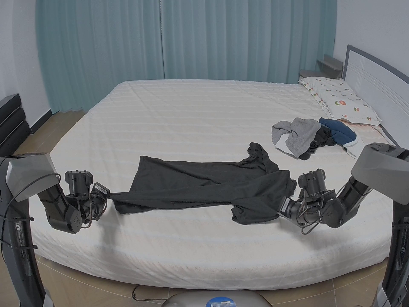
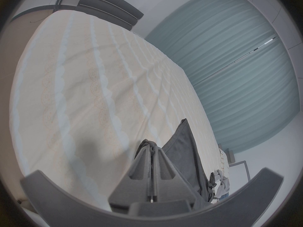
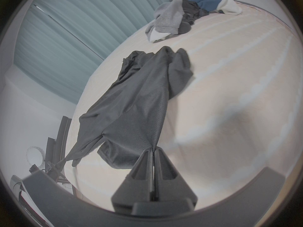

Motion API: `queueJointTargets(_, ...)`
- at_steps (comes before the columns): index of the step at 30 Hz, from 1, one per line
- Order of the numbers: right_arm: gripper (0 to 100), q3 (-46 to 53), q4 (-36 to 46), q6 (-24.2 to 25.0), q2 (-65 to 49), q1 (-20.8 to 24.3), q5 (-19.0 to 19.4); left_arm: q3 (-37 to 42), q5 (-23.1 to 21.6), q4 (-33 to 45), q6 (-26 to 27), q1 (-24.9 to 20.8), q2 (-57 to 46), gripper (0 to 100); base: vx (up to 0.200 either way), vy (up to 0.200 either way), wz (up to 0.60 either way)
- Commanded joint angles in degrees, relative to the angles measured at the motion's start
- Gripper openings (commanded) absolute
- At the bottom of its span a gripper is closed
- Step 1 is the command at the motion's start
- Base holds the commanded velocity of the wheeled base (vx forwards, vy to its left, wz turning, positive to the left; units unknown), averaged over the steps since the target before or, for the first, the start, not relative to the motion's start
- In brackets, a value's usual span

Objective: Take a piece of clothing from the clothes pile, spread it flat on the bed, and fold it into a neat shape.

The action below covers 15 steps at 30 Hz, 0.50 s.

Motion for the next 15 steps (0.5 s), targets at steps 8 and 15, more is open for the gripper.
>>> queueJointTargets(8, 0, 21.9, 0.1, -1.3, -18.2, -5.2, 4.0, 11.7, 0.1, -3.9, 10.0, -0.9, -8.0, 0, 0.000, 0.000, 0.00)
queueJointTargets(15, 0, 28.6, 0.5, -5.4, -24.3, -8.2, 5.1, 16.0, 0.1, -1.3, 17.5, -2.0, -12.1, 0, 0.000, 0.000, 0.00)
